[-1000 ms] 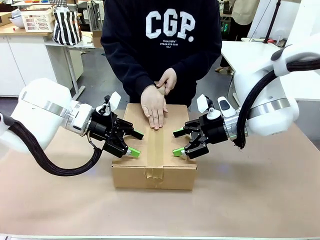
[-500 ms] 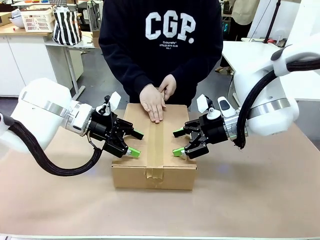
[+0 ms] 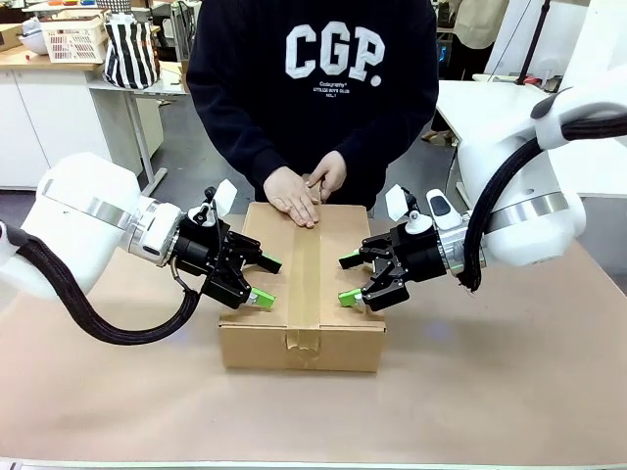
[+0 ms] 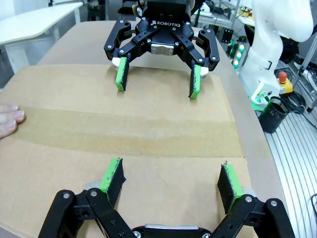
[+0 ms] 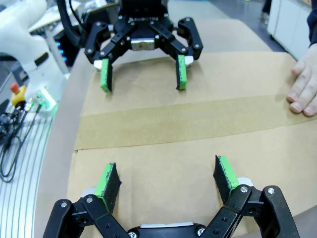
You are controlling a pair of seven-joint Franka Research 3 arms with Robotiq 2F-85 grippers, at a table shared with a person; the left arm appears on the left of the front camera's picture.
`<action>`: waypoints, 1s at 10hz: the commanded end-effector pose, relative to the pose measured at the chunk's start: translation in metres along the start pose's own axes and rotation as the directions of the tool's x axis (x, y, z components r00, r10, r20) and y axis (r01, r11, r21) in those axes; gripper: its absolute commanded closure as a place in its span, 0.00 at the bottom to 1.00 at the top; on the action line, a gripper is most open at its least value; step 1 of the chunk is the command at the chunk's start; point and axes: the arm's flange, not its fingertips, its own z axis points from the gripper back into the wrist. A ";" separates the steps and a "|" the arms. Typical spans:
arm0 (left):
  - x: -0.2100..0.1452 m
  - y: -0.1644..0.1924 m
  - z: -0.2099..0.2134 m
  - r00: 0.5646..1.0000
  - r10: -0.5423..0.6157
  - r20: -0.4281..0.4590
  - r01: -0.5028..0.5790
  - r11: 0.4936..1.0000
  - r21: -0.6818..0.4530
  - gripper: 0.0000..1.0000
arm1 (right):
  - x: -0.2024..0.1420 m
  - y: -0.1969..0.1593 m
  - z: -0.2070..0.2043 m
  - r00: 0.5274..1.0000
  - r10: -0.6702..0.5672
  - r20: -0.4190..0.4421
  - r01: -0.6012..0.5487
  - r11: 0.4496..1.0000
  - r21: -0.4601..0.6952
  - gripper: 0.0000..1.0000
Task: Pack the gift set into the box.
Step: Press and hold the closed box until the human finishes sealing it.
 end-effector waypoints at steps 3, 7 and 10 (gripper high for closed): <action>-0.001 -0.001 -0.001 1.000 0.003 0.001 -0.003 1.000 -0.003 0.00 | -0.002 0.002 -0.001 1.000 0.003 -0.015 -0.003 1.000 -0.008 0.00; -0.001 -0.001 -0.001 1.000 0.003 0.001 -0.003 1.000 -0.003 0.00 | -0.002 0.002 -0.001 1.000 0.003 -0.015 -0.003 1.000 -0.008 0.00; -0.001 -0.001 -0.001 1.000 0.003 0.001 -0.003 1.000 -0.003 0.00 | -0.002 0.002 -0.001 1.000 0.003 -0.015 -0.003 1.000 -0.008 0.00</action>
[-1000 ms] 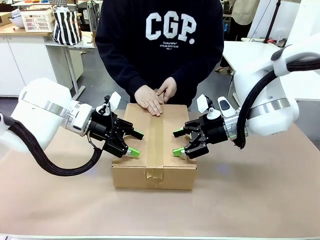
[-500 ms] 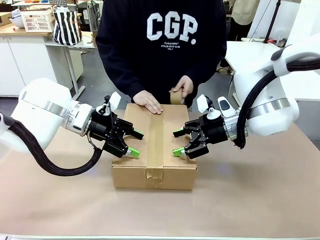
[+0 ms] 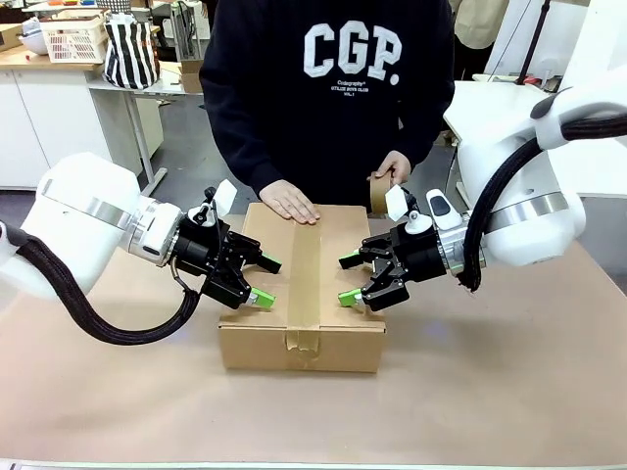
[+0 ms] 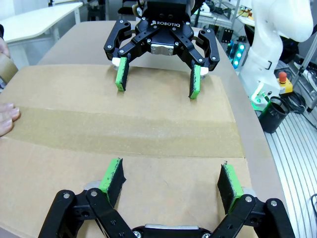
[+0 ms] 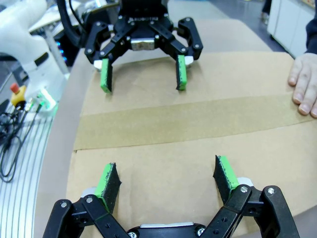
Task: Pack the gift set into the box.
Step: Press and hold the closed box until the human finishes sealing it.
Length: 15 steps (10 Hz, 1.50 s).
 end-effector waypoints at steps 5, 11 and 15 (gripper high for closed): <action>-0.001 -0.001 -0.001 1.000 0.003 0.001 -0.003 1.000 -0.003 0.00 | -0.002 0.002 -0.001 1.000 0.003 -0.015 -0.003 1.000 -0.008 0.00; -0.001 -0.001 -0.001 1.000 0.003 0.001 -0.003 1.000 -0.003 0.00 | -0.002 0.002 -0.001 1.000 0.003 -0.015 -0.003 1.000 -0.008 0.00; -0.001 -0.001 -0.001 1.000 0.003 0.001 -0.003 1.000 -0.003 0.00 | -0.002 0.002 -0.001 1.000 0.003 -0.015 -0.003 1.000 -0.008 0.00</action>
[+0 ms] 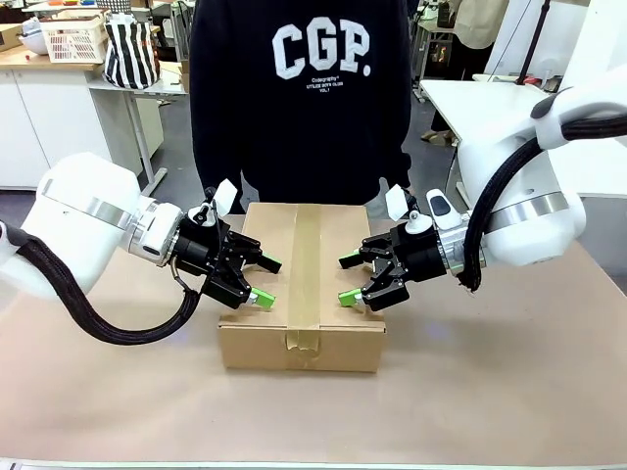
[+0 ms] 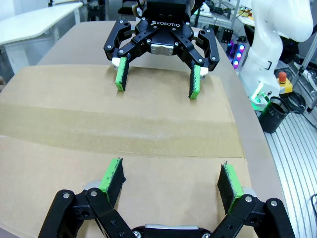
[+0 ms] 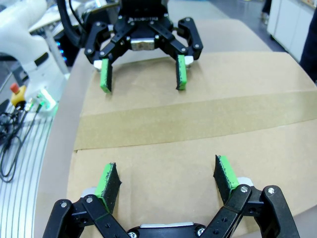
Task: Pack the gift set into the box.
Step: Press and hold the closed box until the human finishes sealing it.
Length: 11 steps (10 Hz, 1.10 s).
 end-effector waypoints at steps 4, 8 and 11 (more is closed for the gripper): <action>0.000 0.000 0.000 1.000 0.000 0.000 0.000 1.000 0.000 0.00 | 0.001 0.003 0.002 0.979 -0.141 0.146 0.133 0.989 0.064 0.00; 0.051 -0.018 0.052 0.836 0.450 0.314 -0.378 0.887 -0.266 0.00 | 0.030 -0.005 0.057 0.758 -0.575 0.308 0.519 0.817 0.251 0.00; 0.064 -0.047 0.093 0.505 0.778 0.375 -0.616 0.629 -0.475 0.00 | 0.042 -0.007 0.101 0.501 -0.851 0.159 0.771 0.522 0.365 0.00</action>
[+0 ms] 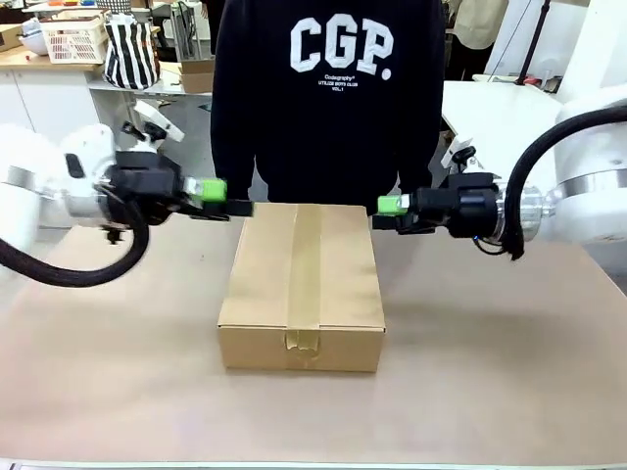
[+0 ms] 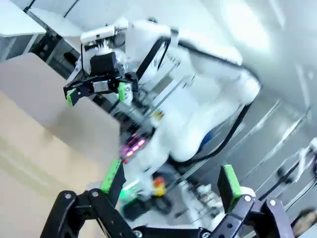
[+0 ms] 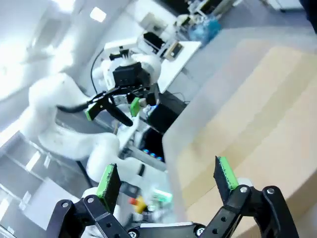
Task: Pack the gift set into the box.
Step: Press and hold the closed box until the human finishes sealing it.
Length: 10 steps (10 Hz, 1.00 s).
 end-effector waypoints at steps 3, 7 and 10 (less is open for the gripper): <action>-0.030 -0.028 0.063 0.837 0.447 0.316 -0.465 0.885 -0.019 0.00 | 0.006 0.030 0.062 0.943 -0.333 0.001 0.333 0.943 0.005 0.00; -0.011 0.013 0.117 0.761 0.526 0.380 -0.579 0.814 0.034 0.00 | -0.007 0.008 0.086 0.959 -0.280 0.037 0.278 0.959 0.060 0.00; -0.011 0.013 0.117 0.761 0.526 0.380 -0.579 0.814 0.034 0.00 | 0.014 0.020 0.086 0.946 -0.318 0.064 0.316 0.948 0.041 0.00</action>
